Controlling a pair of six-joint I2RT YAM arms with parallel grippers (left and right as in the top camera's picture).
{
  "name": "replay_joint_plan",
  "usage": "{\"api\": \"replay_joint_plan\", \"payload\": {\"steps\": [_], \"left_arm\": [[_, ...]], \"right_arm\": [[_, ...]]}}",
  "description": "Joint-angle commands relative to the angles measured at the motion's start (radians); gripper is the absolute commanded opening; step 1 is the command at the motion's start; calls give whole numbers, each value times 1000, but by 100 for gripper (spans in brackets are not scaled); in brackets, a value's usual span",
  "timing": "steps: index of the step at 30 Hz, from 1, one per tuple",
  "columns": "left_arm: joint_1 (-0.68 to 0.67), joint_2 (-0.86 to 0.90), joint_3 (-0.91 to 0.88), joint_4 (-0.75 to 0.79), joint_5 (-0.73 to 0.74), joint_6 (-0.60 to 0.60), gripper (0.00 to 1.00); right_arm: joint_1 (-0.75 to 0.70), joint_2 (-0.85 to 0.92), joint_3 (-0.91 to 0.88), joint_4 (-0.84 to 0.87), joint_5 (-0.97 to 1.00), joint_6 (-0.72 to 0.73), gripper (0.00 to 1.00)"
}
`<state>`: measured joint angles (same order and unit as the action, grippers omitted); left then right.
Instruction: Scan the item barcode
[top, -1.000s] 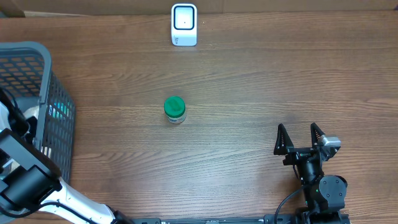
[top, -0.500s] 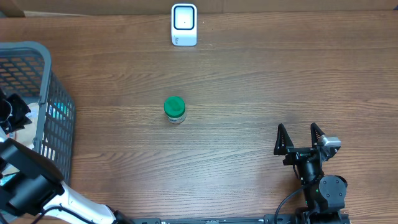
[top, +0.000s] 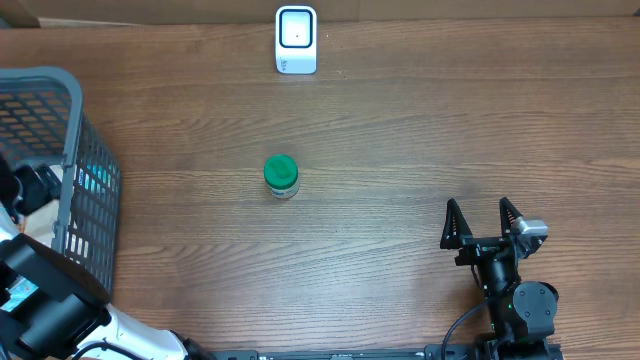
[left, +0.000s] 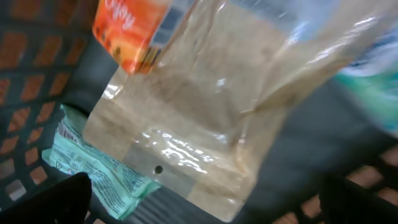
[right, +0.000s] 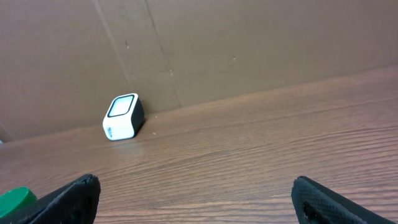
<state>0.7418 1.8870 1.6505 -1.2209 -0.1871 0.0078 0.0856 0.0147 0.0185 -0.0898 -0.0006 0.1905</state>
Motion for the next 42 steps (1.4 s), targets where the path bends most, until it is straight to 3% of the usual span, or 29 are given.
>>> {"api": "replay_joint_plan", "payload": {"steps": [1, 12, 21, 39, 42], "left_arm": [[11, -10, -110, 72, -125, 19, 100], [28, -10, -280, 338, -122, 129, 100], [33, -9, -419, 510, 26, 248, 100], [33, 63, -452, 546, 109, 251, 97], [31, 108, -452, 546, 168, 251, 91]], "right_arm": [[-2, -12, -11, 6, -5, 4, 100], [-2, -12, -11, 6, -5, 4, 100], [-2, -12, -11, 6, -5, 4, 100], [-2, -12, -10, 6, -5, 4, 100], [-2, -12, -11, 6, -5, 4, 100]]}}
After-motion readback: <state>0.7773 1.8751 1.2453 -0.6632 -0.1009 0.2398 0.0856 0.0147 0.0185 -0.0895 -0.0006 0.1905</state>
